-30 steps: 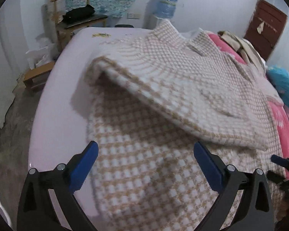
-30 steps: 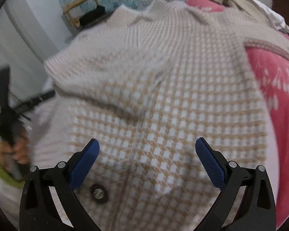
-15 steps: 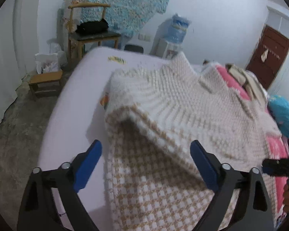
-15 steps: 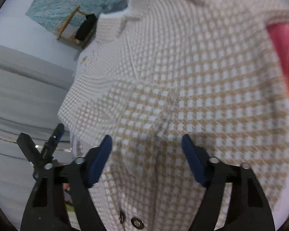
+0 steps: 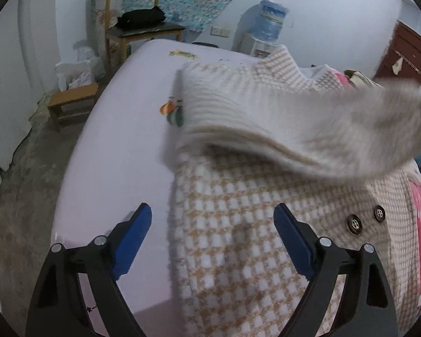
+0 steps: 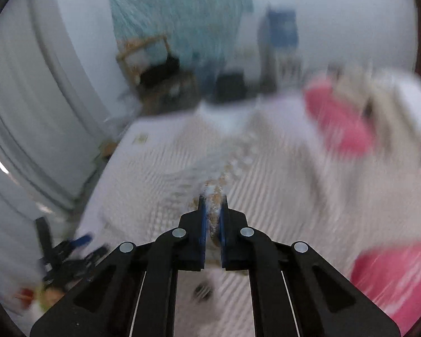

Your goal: Fold large clothes

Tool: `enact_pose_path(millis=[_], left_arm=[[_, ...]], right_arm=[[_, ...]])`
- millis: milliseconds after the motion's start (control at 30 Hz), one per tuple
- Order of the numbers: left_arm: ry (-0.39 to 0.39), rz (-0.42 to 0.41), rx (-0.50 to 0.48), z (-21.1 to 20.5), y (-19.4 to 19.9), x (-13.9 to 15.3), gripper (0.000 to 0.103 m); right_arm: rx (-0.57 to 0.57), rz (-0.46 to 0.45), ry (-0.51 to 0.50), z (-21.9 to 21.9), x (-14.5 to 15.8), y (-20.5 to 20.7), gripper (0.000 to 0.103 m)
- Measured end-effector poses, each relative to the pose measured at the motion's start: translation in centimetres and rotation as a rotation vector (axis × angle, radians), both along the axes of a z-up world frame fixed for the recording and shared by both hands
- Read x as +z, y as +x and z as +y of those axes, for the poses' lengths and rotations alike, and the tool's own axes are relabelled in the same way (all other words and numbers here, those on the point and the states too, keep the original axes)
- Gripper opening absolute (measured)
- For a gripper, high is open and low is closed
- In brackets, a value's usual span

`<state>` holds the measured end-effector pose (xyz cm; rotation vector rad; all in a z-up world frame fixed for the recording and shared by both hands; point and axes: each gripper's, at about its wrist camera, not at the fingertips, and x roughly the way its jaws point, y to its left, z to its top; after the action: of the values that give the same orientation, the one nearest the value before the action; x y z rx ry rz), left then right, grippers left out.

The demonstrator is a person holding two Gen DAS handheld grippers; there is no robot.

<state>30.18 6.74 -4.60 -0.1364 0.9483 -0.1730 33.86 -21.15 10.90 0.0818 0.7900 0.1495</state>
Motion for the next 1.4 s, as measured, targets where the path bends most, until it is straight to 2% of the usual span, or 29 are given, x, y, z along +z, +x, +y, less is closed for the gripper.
enact_pose_path(millis=[67,133,167,233,267,333,400,467,533,600,633,733,800,867,900,967,1133,1200,1400], left_arm=[[0.001,0.008,0.009,0.1,0.2,-0.2,0.087],[0.016,0.002,0.008,0.0,0.2,-0.1,0.087],[0.02,0.002,0.009,-0.1,0.2,-0.1,0.087],[0.02,0.002,0.011,-0.1,0.2,-0.1,0.087],[0.024,0.002,0.011,-0.1,0.1,-0.1,0.087],[0.031,0.002,0.013,-0.2,0.1,-0.1,0.087],[0.041,0.002,0.019,-0.4,0.2,0.0,0.087],[0.051,-0.001,0.026,-0.3,0.1,0.0,0.086],[0.066,-0.007,0.035,0.1,0.0,0.1,0.083],[0.076,-0.036,0.044,0.7,0.1,0.9,0.081],[0.092,-0.059,0.045,0.9,0.2,1.6,0.081],[0.169,-0.092,0.027,0.3,1.8,3.1,0.081],[0.232,-0.046,-0.051,-1.3,3.9,2.7,0.081],[0.285,0.003,-0.084,-2.2,5.4,1.5,0.081],[0.32,0.024,-0.08,-2.5,6.2,0.6,0.081],[0.356,0.014,-0.029,-1.7,6.6,0.1,0.08],[0.236,-0.009,0.053,1.3,5.9,0.5,0.08],[0.203,-0.013,0.076,1.9,5.6,0.3,0.08],[0.154,0.006,0.111,2.3,5.5,-0.3,0.081]], right_arm=[[-0.02,-0.052,-0.08,-0.2,0.4,0.7,0.006],[-0.038,0.012,-0.054,-2.4,-1.4,2.2,0.006],[-0.055,0.085,-0.019,-3.5,-3.6,3.6,0.006],[-0.088,0.16,-0.022,-4.6,-6.8,5.2,0.006],[-0.107,0.185,-0.046,-5.1,-8.5,5.9,0.006],[-0.114,0.193,-0.045,-6.3,-9.8,6.0,0.007],[-0.133,0.241,-0.042,-7.4,-11.4,6.4,0.013],[-0.163,0.288,-0.035,-9.2,-13.0,6.0,0.025],[-0.165,0.278,-0.002,-9.7,-12.3,5.9,0.027],[-0.187,0.239,-0.02,-9.7,-11.3,5.6,0.037],[-0.181,0.216,-0.029,-9.5,-10.8,5.5,0.042],[-0.143,0.173,-0.034,-8.6,-9.9,5.5,0.046],[-0.127,0.175,-0.041,-7.9,-10.0,5.7,0.046],[-0.128,0.179,-0.053,-7.6,-10.2,6.1,0.046],[-0.129,0.179,-0.052,-7.7,-10.3,6.2,0.046],[-0.133,0.186,-0.043,-8.0,-10.9,6.2,0.045],[-0.12,0.2,-0.027,-9.3,-12.0,5.9,0.022],[-0.112,0.21,-0.004,-9.5,-12.7,6.3,0.016],[-0.091,0.215,-0.014,-8.7,-14.1,7.5,0.012]])
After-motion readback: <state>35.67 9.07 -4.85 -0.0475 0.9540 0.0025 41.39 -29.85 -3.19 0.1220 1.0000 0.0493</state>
